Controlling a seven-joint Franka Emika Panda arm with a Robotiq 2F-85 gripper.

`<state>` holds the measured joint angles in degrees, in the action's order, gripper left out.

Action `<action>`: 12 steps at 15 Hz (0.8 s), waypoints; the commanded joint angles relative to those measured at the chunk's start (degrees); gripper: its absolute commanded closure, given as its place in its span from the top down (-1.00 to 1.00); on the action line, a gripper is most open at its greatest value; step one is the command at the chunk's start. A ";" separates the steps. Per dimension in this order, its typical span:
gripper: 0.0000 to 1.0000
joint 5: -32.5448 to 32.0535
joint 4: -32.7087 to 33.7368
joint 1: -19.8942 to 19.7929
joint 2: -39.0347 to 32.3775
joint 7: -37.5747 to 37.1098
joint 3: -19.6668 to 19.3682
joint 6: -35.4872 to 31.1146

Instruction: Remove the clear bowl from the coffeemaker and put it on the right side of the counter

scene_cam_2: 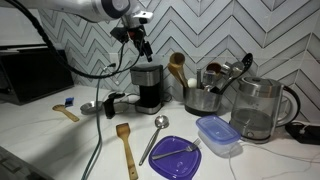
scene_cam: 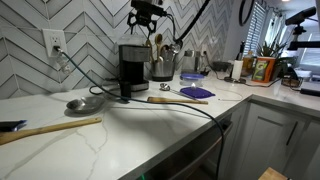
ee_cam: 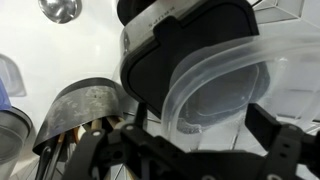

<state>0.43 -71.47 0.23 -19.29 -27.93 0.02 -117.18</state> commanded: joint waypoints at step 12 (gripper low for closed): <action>-0.72 -3.77 2.74 0.45 -2.13 -3.55 -1.36 7.93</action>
<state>-1.96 -70.42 0.14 -20.82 -30.33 -0.91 -112.41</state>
